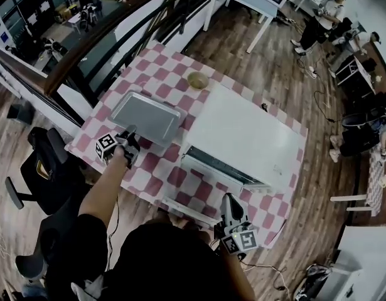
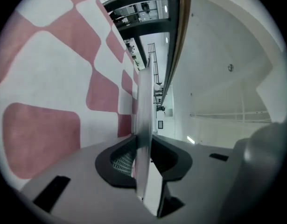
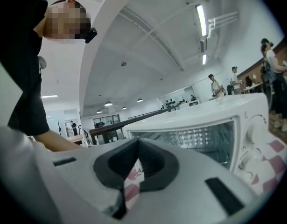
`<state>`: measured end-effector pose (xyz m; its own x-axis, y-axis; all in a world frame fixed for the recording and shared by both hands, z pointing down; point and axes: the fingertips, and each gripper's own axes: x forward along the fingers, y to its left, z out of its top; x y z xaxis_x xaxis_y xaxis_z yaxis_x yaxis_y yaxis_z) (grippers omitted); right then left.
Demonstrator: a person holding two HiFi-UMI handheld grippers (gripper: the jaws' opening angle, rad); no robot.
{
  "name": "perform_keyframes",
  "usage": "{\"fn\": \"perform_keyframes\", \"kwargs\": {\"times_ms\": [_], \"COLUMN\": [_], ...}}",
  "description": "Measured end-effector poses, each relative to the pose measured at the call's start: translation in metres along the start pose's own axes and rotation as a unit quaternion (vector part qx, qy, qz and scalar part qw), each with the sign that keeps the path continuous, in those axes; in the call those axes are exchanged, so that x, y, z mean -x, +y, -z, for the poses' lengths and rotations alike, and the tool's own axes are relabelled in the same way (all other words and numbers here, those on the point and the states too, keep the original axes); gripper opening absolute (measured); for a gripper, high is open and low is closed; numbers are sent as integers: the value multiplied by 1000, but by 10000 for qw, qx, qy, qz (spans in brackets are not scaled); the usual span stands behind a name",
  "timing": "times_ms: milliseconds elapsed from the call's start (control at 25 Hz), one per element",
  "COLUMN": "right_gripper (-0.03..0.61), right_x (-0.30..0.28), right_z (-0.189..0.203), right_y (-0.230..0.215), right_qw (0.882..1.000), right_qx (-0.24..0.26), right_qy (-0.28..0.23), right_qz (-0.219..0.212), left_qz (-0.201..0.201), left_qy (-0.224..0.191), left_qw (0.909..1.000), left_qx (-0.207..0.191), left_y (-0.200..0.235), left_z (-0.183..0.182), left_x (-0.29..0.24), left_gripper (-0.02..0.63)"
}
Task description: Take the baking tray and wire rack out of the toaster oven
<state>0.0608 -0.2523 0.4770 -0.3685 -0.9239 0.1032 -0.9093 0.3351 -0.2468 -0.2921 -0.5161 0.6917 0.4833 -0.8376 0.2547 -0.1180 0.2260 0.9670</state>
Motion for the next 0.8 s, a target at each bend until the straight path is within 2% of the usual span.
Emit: {"fn": "perform_keyframes", "kwargs": {"times_ms": [200, 360, 640, 800], "right_gripper": [3, 3, 3, 3], "right_x": [-3, -8, -15, -19], "right_z": [-2, -4, -7, -6], "right_y": [-14, -20, -22, -18], "right_qw": [9992, 9985, 9975, 9983], "right_qx": [-90, -165, -272, -199], "right_qy": [-56, 15, -10, -12], "right_qz": [388, 525, 653, 541], "left_qz": [-6, -49, -929, -1225], "left_qy": [111, 180, 362, 503], "left_qw": [9998, 9997, 9945, 9902], "left_qx": [166, 170, -306, -447], "left_y": [-4, -2, 11, 10], "left_z": [-5, -10, -15, -14], "left_x": [-48, -77, -96, -94], "left_gripper": [80, 77, 66, 218]}}
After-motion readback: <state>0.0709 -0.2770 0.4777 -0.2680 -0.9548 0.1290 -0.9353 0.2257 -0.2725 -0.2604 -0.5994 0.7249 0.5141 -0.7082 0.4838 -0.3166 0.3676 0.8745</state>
